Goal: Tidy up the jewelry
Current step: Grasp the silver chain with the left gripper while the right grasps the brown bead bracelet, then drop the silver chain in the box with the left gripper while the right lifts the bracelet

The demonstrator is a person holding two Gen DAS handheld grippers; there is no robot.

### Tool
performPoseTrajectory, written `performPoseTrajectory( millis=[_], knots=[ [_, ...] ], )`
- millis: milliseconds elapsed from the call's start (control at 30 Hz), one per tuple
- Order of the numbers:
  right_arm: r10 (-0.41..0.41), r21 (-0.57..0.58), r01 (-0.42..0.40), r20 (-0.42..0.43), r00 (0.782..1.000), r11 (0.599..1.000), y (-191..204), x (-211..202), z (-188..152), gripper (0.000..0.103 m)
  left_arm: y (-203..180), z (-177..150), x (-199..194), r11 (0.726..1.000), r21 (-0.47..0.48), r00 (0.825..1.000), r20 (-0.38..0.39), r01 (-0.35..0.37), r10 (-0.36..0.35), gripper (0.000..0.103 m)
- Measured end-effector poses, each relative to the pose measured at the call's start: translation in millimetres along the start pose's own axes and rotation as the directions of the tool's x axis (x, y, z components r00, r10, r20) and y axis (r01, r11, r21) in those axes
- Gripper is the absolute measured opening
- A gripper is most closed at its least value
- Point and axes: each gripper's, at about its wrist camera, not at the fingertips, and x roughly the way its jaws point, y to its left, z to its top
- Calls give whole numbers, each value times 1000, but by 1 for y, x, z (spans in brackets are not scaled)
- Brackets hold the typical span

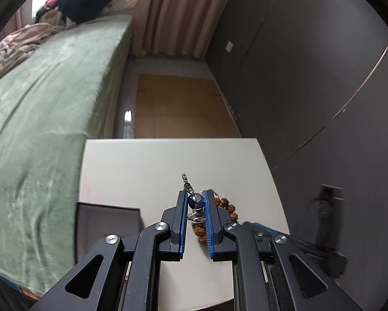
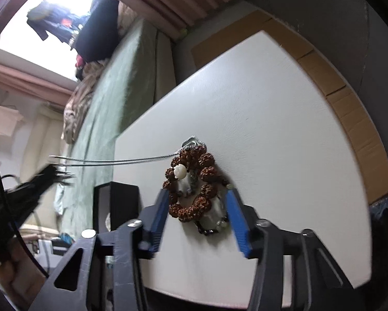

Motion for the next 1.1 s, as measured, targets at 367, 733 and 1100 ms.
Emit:
performPoseTrajectory(
  millis=[367, 733, 1100],
  knots=[
    [-185, -38, 182, -88, 979, 982, 15, 51, 7, 33, 13, 13, -51, 999, 25, 996, 82, -23, 21, 13],
    [-108, -108, 108, 5, 994, 988, 35, 17, 5, 19, 8, 39, -122, 998, 60, 973, 233, -11, -4, 13],
    [-7, -181, 23, 88, 996, 983, 73, -25, -4, 19, 14, 50, -177, 995, 90, 943, 334, -36, 4, 13]
  ],
)
